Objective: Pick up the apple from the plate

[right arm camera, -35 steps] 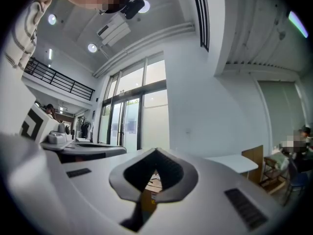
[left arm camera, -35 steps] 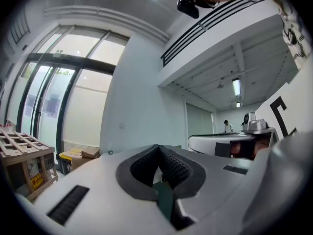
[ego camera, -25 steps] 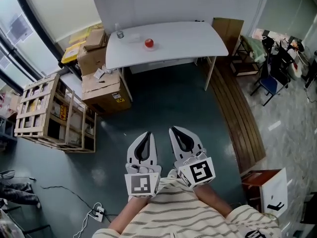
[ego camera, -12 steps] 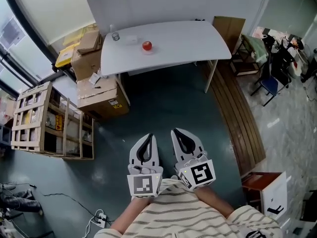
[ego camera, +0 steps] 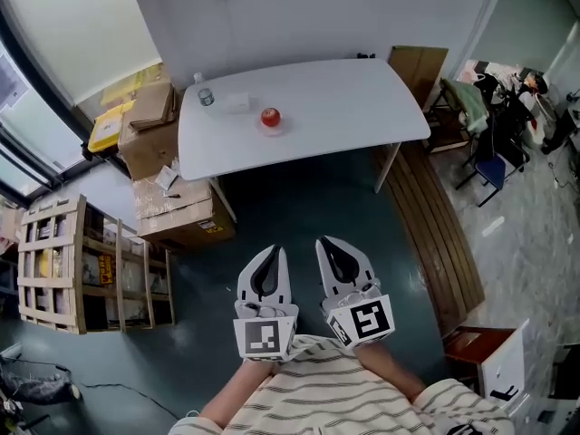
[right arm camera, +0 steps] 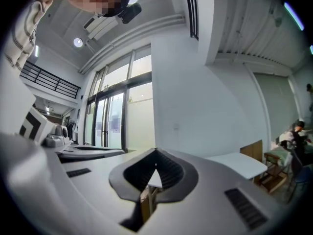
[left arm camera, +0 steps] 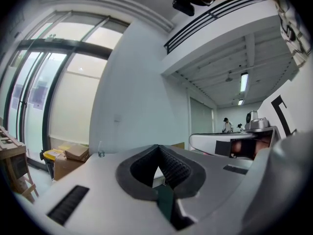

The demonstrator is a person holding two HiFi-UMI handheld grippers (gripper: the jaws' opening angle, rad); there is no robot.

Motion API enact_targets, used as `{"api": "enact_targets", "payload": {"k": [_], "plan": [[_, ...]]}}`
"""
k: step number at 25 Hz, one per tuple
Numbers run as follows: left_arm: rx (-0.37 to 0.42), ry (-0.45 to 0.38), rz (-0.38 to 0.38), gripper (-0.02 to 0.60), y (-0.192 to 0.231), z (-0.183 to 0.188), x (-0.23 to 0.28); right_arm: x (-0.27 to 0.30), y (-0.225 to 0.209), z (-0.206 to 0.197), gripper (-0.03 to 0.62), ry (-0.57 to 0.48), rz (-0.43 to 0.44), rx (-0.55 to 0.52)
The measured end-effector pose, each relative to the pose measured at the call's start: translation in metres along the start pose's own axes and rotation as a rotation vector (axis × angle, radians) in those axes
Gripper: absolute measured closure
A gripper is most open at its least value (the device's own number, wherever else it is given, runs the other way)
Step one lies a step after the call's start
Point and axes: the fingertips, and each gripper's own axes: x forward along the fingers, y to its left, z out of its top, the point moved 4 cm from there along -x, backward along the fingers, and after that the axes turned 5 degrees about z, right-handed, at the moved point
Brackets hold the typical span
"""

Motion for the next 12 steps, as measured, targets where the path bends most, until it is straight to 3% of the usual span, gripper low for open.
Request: {"api": "enact_targets", "payload": {"k": [12], "plan": [[-0.061,0.034,-0.062,0.577,0.058,-0.010,0.090,0.094,-0.023,-0.001,0.582,0.051,-0.062,-0.006]]}}
